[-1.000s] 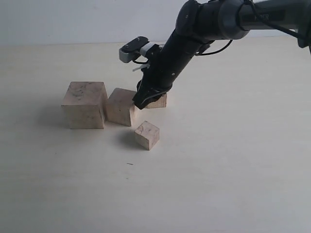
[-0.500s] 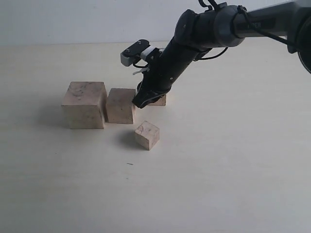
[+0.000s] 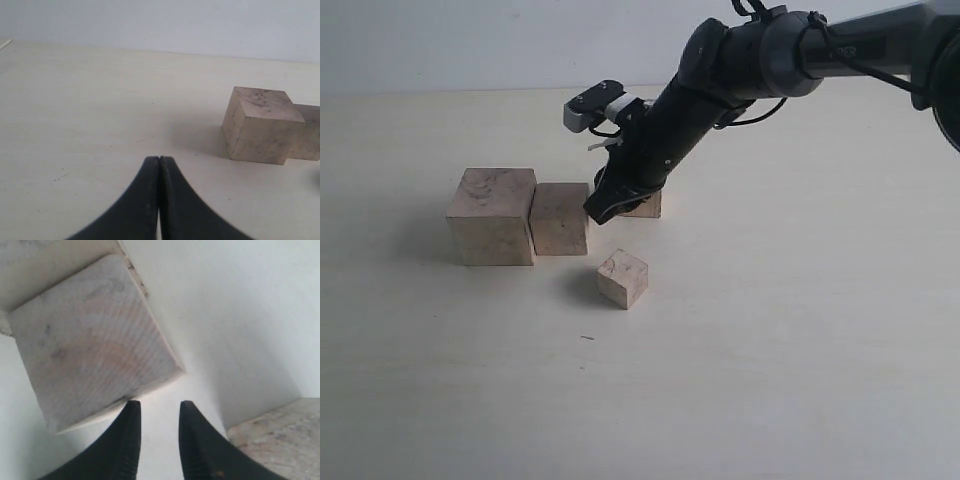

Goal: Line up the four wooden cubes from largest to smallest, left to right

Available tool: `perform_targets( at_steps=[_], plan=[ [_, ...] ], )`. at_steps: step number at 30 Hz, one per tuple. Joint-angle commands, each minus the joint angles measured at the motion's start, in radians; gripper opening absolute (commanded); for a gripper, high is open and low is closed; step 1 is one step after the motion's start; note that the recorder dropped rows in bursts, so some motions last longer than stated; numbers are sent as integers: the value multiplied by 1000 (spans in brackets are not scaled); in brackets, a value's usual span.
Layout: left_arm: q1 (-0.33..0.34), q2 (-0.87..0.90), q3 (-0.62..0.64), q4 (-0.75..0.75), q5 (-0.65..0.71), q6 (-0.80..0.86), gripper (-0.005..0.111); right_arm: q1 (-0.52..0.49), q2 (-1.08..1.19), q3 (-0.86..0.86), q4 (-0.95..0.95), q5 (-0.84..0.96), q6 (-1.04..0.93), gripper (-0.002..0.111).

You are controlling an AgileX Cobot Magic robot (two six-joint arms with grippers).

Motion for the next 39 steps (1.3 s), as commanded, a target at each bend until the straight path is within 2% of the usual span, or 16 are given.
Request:
perform_targets(
  at_steps=[1,7,10,14,16,21,23,25,28,34,37,39],
  plan=[
    [0,-7,0,1,-12,0,0,-2,-63,-1,-22,2,-19,27],
    [0,-7,0,1,-12,0,0,-2,-154,-1,-181,-13,72,27],
    [0,-7,0,1,-12,0,0,-2,-192,-1,-251,-60,219,27],
    [0,-7,0,1,-12,0,0,-2,-206,-1,-413,-121,560,27],
    [0,-7,0,1,-12,0,0,-2,-202,-1,-502,-144,657,33],
    [0,-7,0,1,-12,0,0,-2,-179,-1,-592,-151,760,64],
    [0,-7,0,1,-12,0,0,-2,-167,-1,-590,-144,764,72],
    [0,-7,0,1,-12,0,0,-2,-154,-1,-593,-131,762,74],
    [0,-7,0,1,-12,0,0,-2,-146,-1,-602,-80,660,70],
    [0,-7,0,1,-12,0,0,-2,-150,-1,-584,10,372,51],
    [0,-7,0,1,-12,0,0,-2,-152,-1,-534,34,233,52],
    [0,-7,0,1,-12,0,0,-2,-156,-1,-492,41,176,57]
  ],
)
